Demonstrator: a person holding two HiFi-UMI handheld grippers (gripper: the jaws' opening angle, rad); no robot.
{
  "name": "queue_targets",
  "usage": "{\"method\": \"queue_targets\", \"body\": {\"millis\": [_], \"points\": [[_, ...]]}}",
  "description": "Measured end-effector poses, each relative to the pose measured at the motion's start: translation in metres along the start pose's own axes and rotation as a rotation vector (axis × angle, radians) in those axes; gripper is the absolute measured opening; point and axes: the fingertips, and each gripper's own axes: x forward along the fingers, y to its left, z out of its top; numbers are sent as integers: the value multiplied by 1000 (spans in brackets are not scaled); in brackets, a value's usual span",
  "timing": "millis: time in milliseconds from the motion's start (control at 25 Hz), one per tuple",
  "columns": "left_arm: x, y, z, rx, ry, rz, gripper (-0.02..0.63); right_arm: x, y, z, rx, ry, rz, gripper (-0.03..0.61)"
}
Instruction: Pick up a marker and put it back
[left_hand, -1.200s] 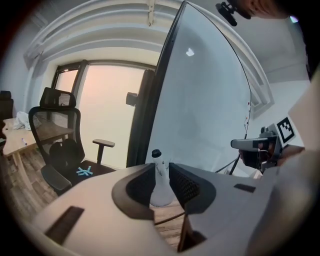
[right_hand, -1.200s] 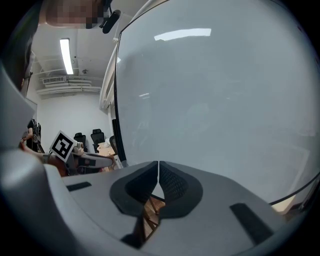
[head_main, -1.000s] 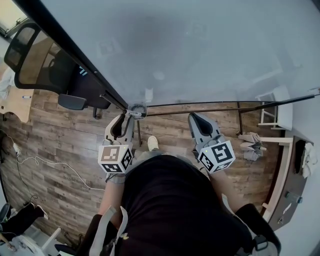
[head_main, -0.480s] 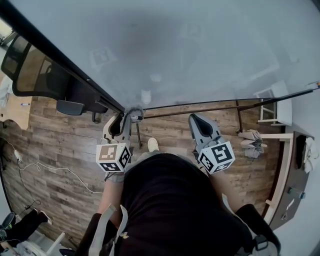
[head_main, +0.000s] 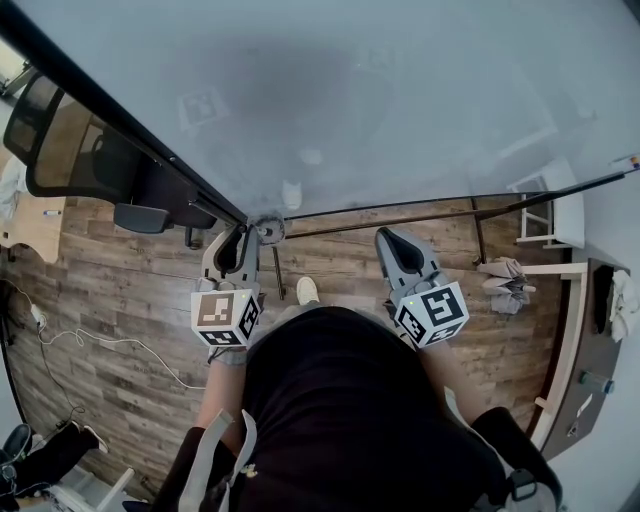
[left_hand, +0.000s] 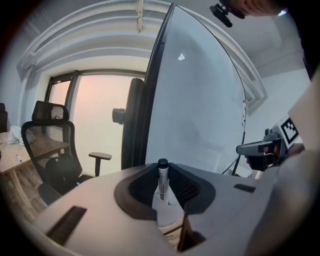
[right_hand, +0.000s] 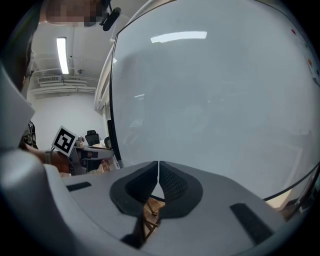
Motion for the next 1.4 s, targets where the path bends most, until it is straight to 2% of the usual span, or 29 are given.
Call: {"method": "queue_targets", "body": {"millis": [560,1040,1400], "points": [[-8,-19,42,115,-43,4,72,-26,-10,10,5,-29,-38,20],[-15,-60,79,187,-102,-4,72,-65,-20,25,24,-72,-66,20],[-11,-102,95,209,-130,-84,72,-99,-32,34,31,-103,-112,20]]}}
